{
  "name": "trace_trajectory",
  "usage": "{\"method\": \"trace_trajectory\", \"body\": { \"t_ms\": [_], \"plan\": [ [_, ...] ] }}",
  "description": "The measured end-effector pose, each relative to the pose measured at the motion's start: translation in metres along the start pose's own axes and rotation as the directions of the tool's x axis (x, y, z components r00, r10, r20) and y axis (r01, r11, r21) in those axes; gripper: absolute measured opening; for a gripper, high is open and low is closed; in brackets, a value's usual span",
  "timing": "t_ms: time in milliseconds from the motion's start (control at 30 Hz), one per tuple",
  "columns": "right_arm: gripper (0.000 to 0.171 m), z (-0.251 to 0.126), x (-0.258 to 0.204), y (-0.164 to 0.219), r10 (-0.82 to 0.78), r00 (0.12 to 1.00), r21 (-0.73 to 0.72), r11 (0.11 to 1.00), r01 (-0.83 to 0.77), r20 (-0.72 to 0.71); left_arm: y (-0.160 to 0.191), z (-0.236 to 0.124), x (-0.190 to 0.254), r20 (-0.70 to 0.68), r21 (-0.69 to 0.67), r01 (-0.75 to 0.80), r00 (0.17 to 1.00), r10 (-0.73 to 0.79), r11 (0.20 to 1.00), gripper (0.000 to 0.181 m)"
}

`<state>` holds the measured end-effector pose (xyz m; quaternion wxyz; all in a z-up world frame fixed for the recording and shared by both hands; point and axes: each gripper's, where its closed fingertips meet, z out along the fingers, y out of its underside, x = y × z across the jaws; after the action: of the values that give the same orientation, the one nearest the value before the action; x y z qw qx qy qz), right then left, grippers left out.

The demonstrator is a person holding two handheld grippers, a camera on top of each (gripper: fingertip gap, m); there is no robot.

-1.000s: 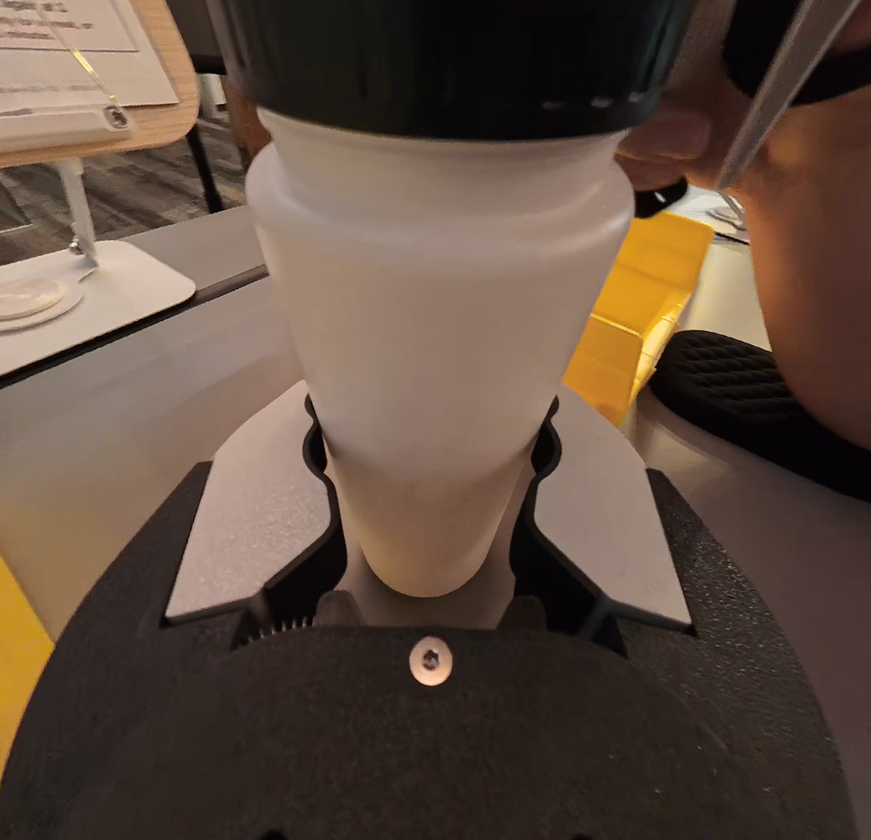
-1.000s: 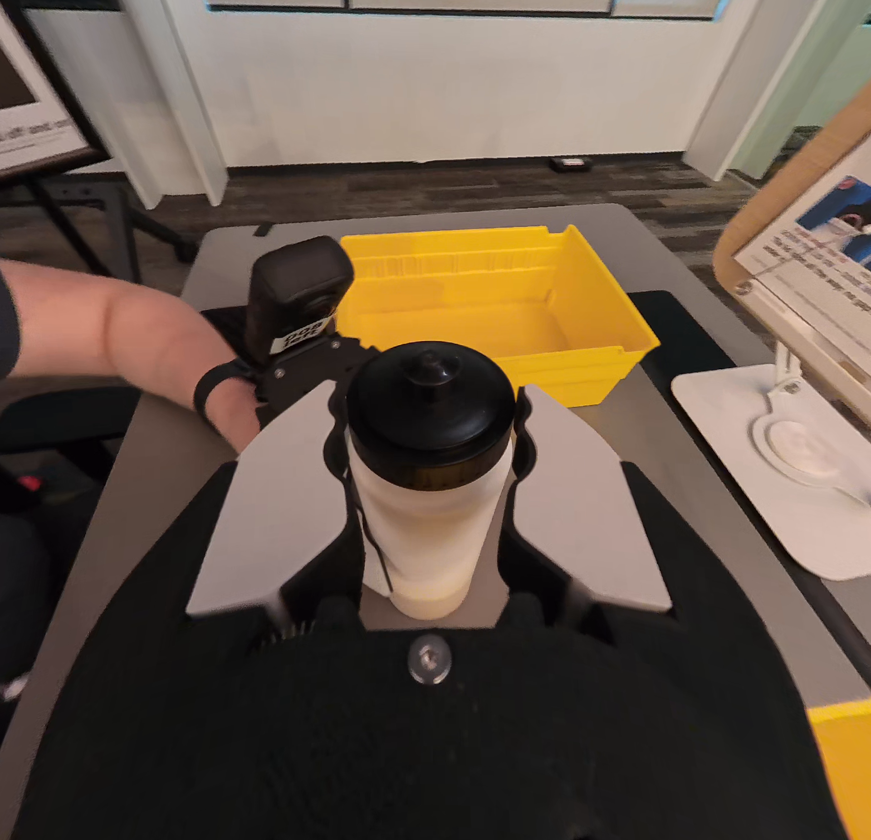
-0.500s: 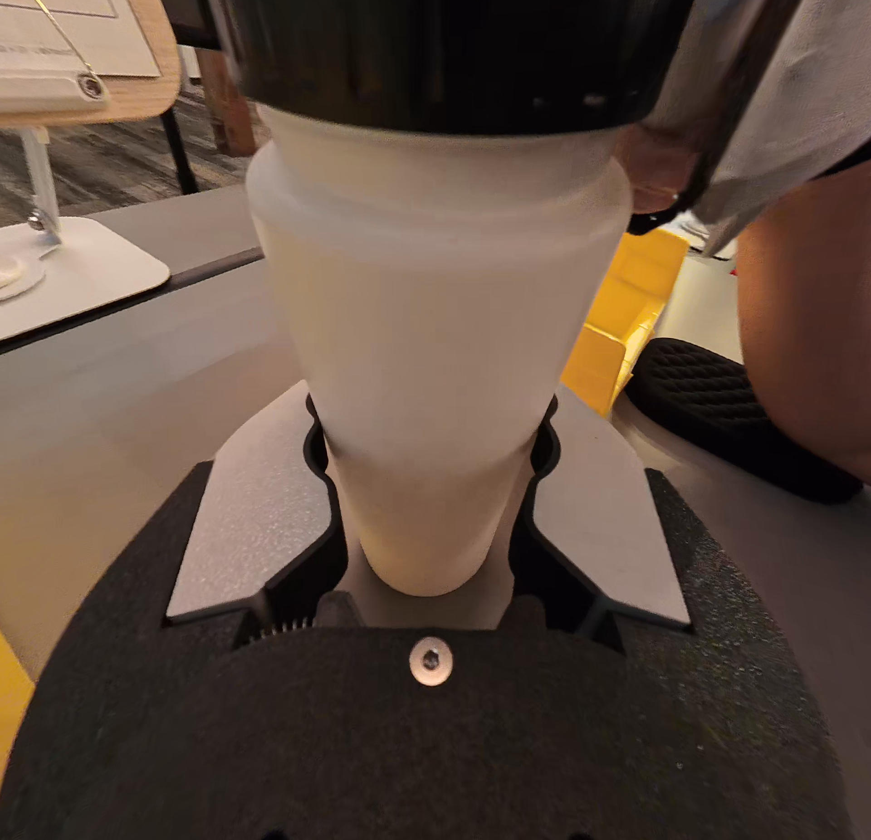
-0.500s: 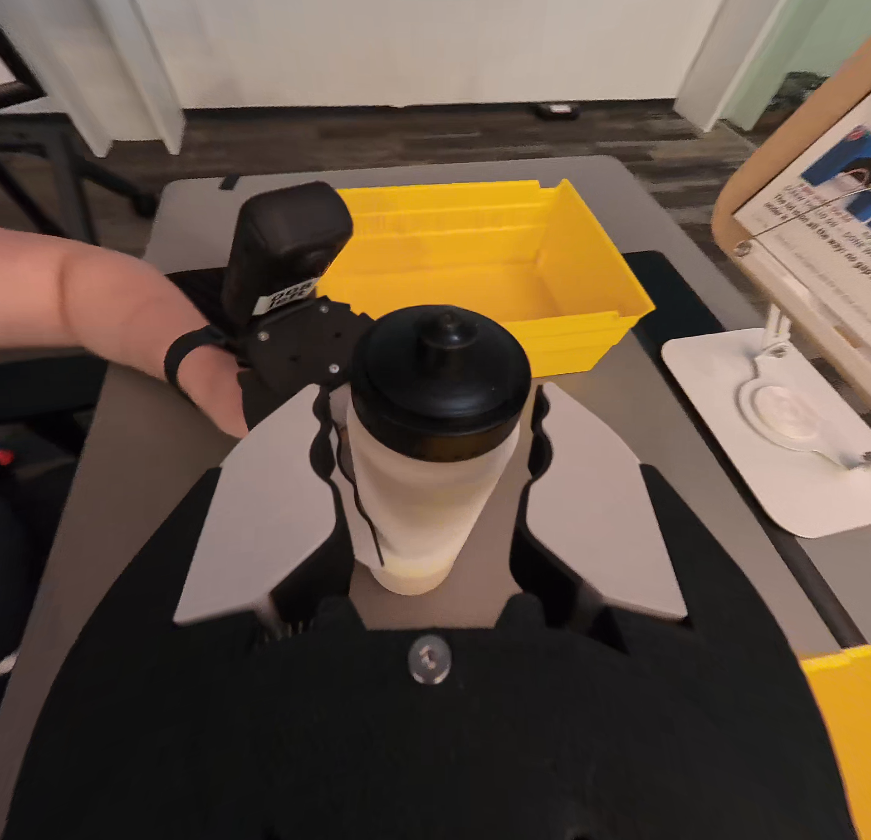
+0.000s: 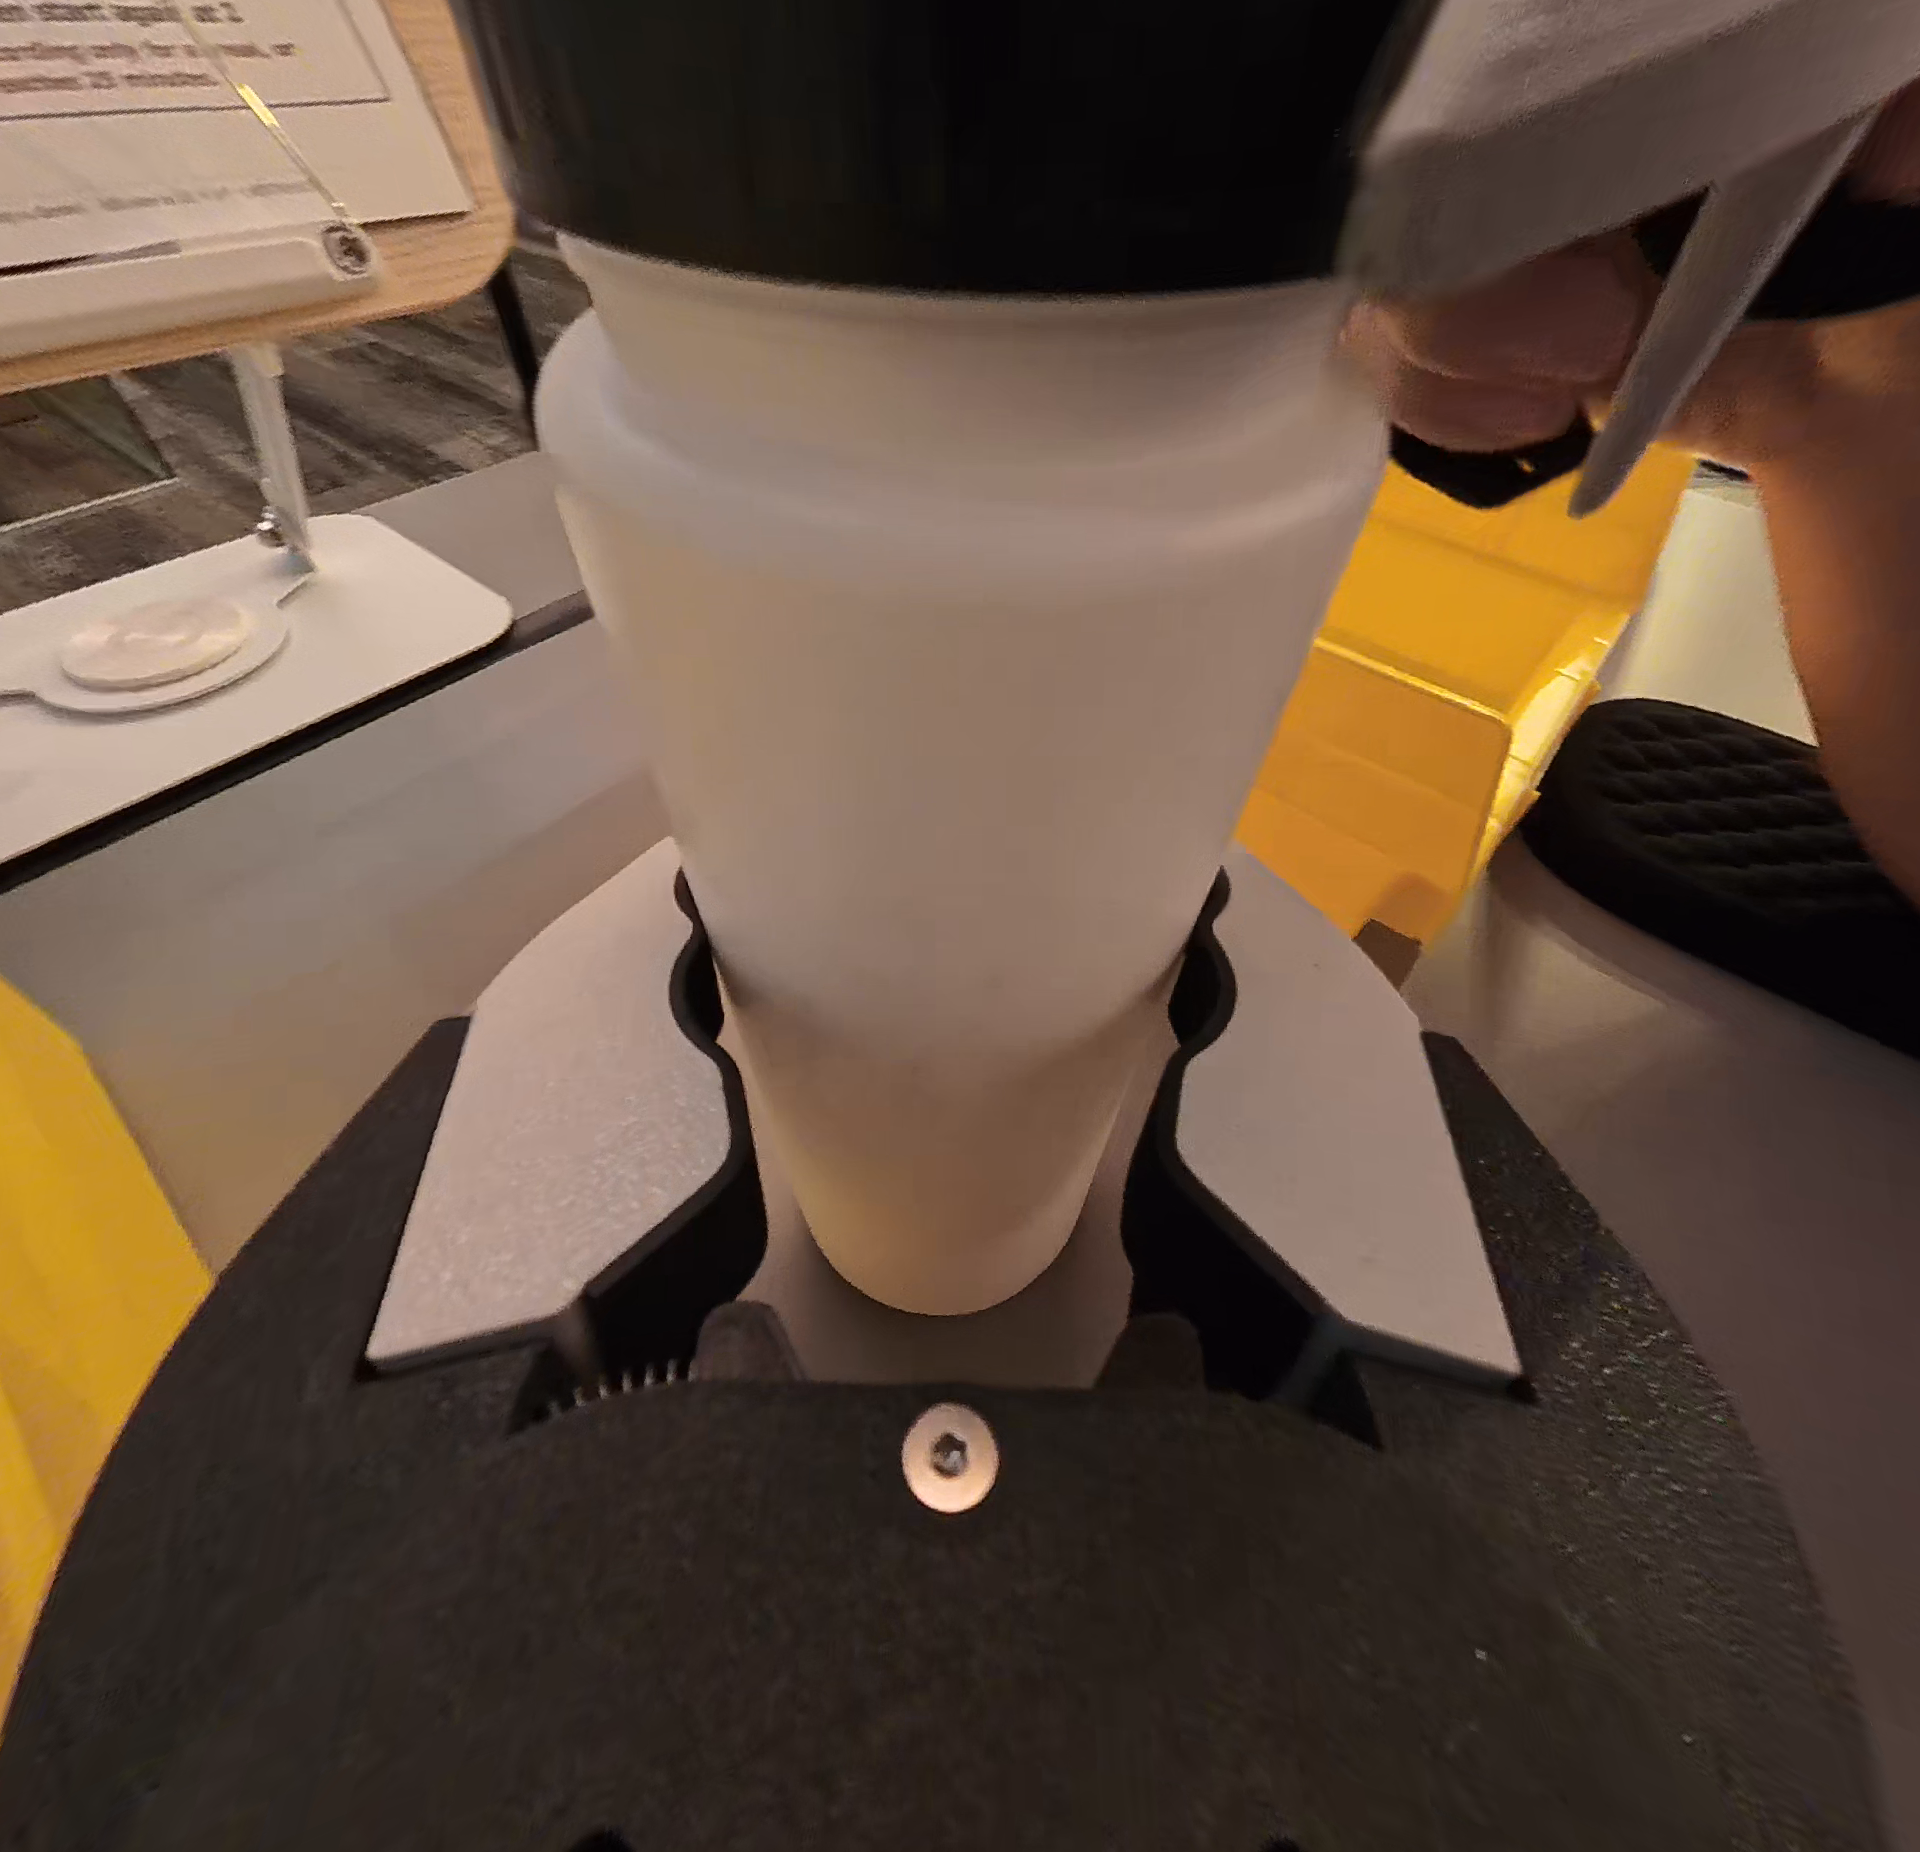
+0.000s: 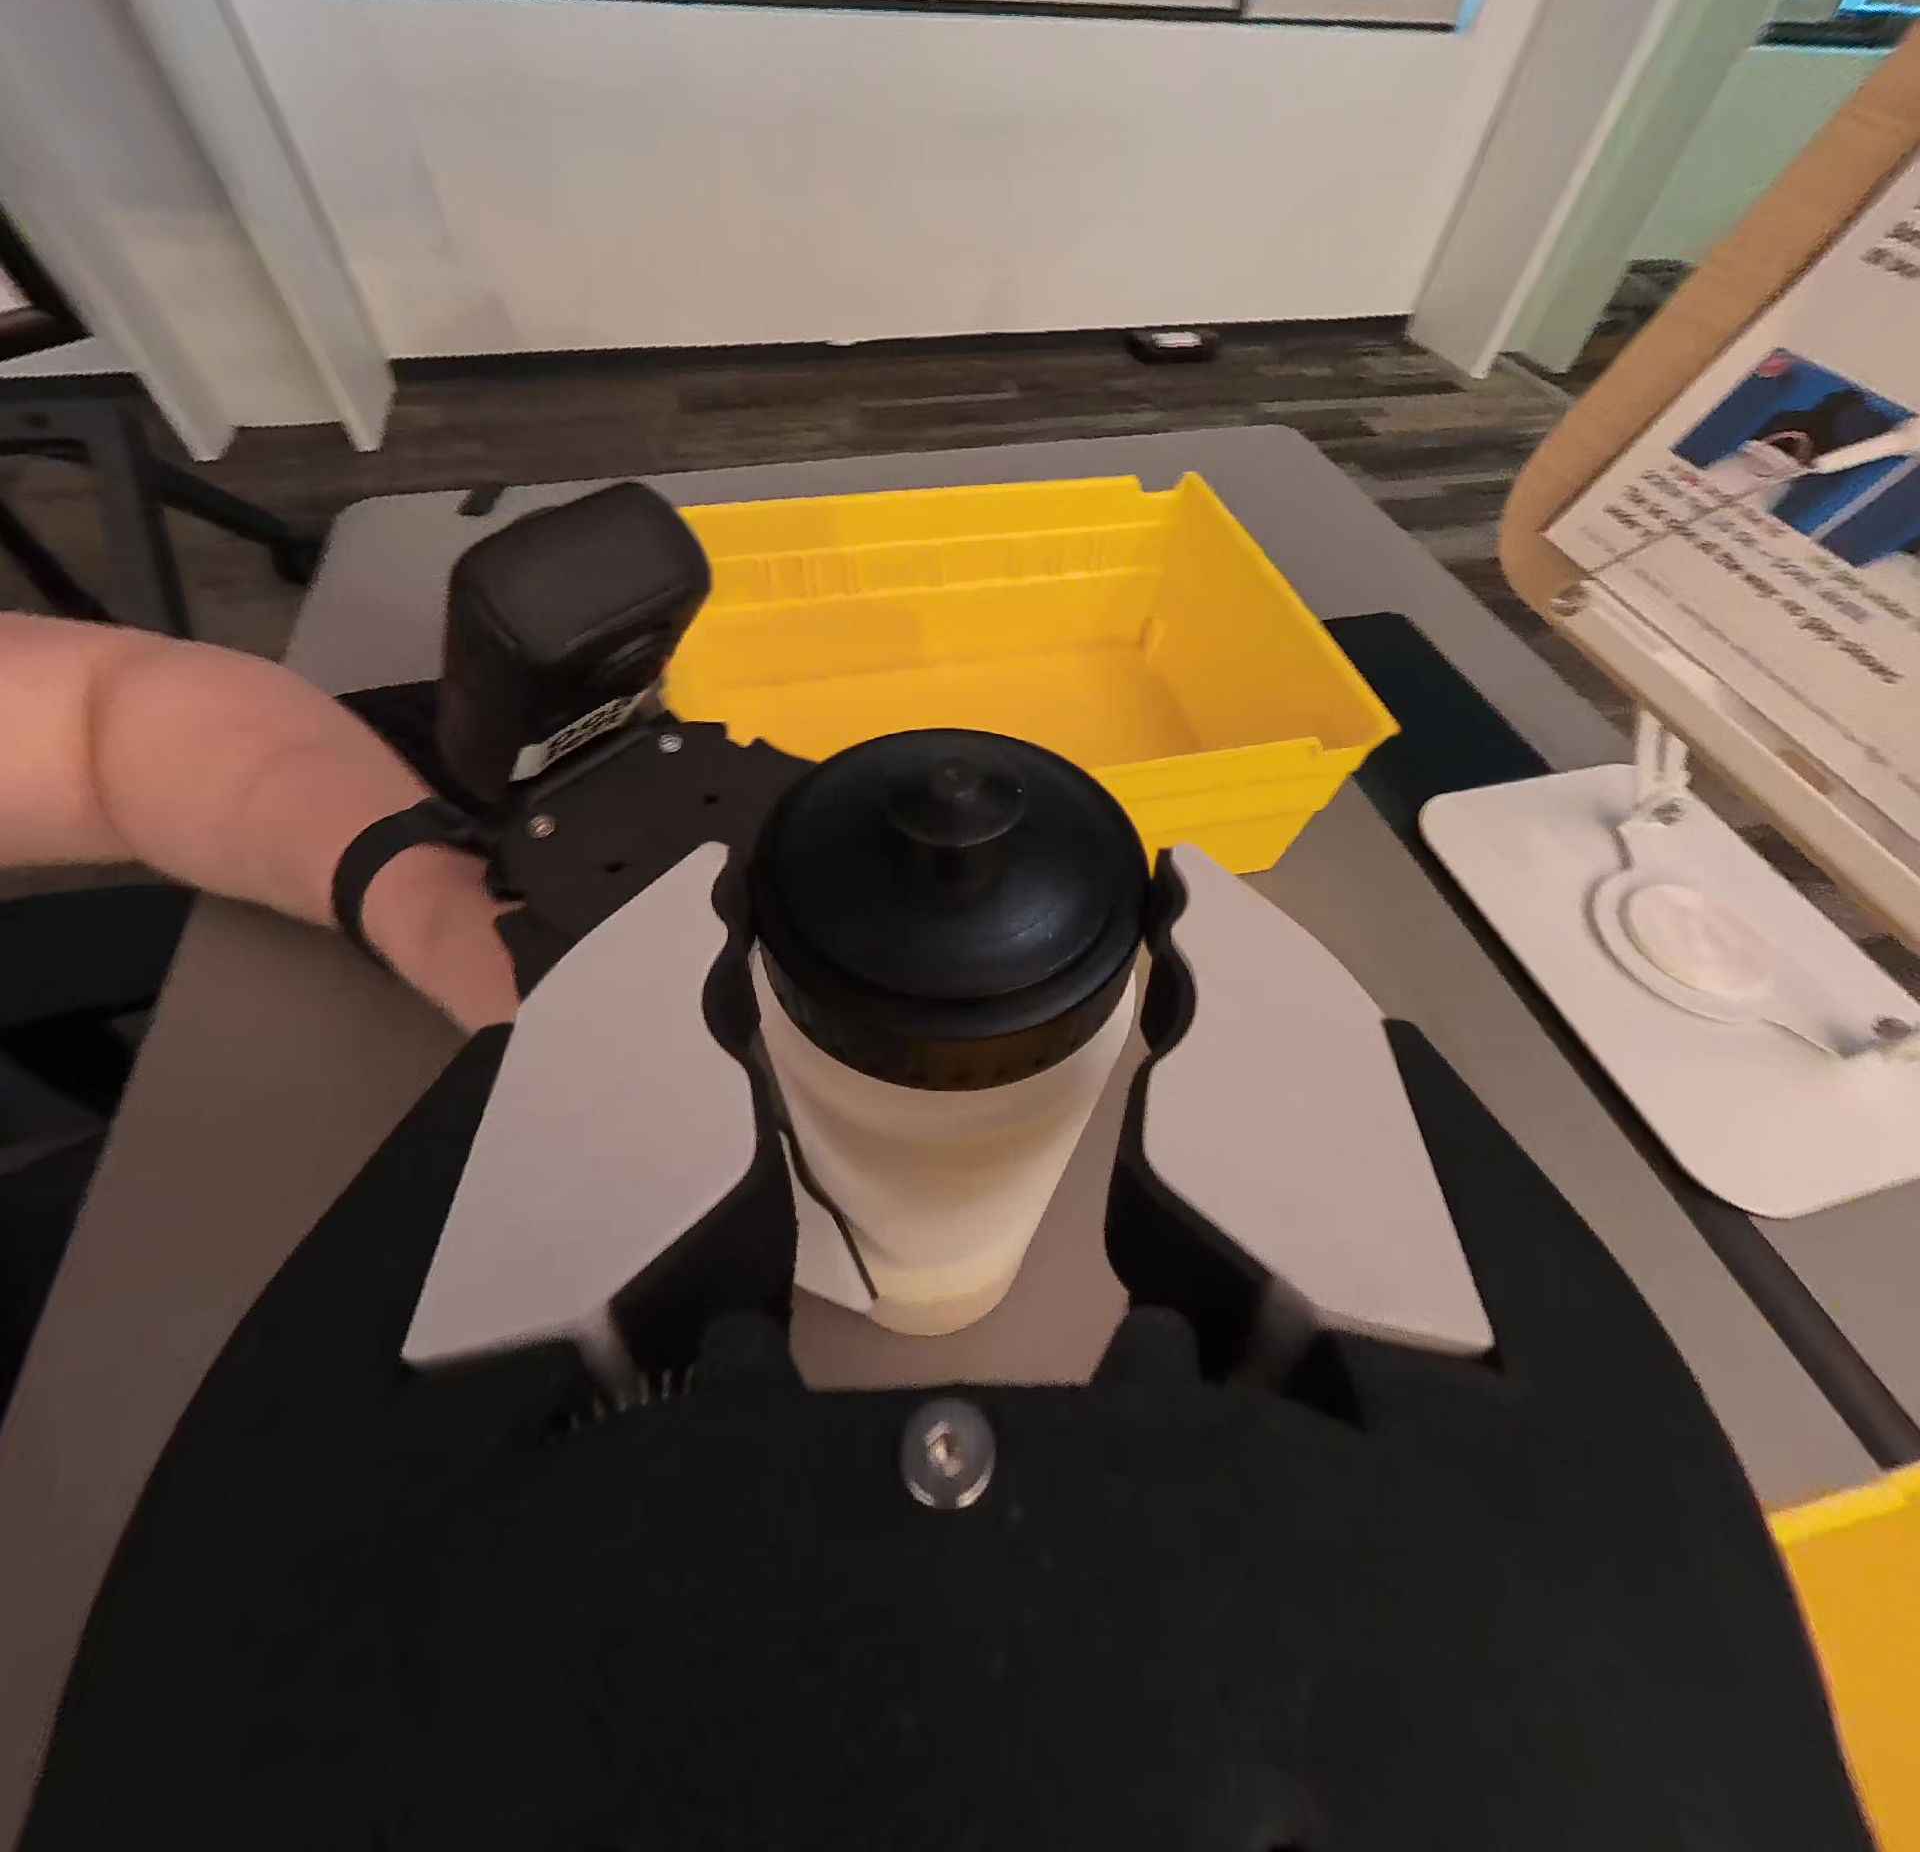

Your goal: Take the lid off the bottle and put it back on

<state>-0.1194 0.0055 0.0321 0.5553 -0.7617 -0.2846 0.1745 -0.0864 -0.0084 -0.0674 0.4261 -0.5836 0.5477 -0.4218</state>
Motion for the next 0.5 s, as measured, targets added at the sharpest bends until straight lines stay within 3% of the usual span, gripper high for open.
{"method": "trace_trajectory", "body": {
  "t_ms": [200, 267, 367, 500],
  "plan": [
    [0.074, 0.01, 0.007, -0.004, 0.086, 0.962, 0.044, 0.996, -0.078, -0.258, 0.001, -0.004, -0.011, 0.072, -0.004, 0.032, 0.997, -0.031, 0.999, 0.086],
    [0.073, 0.008, 0.006, -0.003, 0.068, 0.97, 0.007, 0.998, -0.068, -0.233, 0.001, -0.004, -0.01, 0.064, -0.004, 0.023, 0.998, -0.023, 1.0, 0.086],
    [0.081, 0.001, -0.001, -0.001, -0.006, 0.996, -0.038, 0.999, 0.003, -0.086, 0.0, -0.002, -0.005, 0.031, -0.005, 0.016, 0.999, -0.016, 1.0, 0.086],
    [0.081, -0.011, 0.001, -0.005, -0.082, 0.997, 0.02, 0.996, 0.082, 0.008, -0.001, 0.002, 0.006, -0.036, 0.007, -0.01, 0.999, 0.011, 1.0, 0.086]
  ]
}}
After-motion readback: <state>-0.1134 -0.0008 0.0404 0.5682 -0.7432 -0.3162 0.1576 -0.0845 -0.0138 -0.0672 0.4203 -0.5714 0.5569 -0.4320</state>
